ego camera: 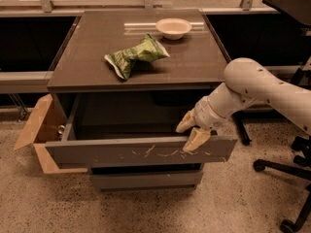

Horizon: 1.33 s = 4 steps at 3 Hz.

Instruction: Open top drawer

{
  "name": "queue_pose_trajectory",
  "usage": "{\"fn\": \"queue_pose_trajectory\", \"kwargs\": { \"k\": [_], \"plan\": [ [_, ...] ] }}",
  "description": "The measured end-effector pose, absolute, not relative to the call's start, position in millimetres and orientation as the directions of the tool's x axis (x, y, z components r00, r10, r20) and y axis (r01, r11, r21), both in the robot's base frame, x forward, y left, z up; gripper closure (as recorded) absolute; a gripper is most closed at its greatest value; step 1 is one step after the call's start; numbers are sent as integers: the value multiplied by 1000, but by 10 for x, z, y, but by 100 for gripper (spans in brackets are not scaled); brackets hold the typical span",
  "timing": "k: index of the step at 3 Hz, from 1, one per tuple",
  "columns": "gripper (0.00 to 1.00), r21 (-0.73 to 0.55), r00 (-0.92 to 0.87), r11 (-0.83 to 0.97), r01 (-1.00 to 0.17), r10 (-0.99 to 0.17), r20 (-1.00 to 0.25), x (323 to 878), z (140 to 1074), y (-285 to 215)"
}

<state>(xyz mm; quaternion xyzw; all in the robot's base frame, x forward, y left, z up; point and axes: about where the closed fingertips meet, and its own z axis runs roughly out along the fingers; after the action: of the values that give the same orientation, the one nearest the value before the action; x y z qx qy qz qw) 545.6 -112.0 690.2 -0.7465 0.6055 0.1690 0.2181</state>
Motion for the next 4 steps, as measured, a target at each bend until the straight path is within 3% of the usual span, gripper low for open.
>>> {"fn": "queue_pose_trajectory", "kwargs": {
  "k": [3, 4],
  "plan": [
    [0, -39, 205, -216, -976, -832, -515, 5115, 6838, -1100],
    [13, 13, 204, -244, -970, -837, -508, 4849, 6814, -1104]
  ]
}}
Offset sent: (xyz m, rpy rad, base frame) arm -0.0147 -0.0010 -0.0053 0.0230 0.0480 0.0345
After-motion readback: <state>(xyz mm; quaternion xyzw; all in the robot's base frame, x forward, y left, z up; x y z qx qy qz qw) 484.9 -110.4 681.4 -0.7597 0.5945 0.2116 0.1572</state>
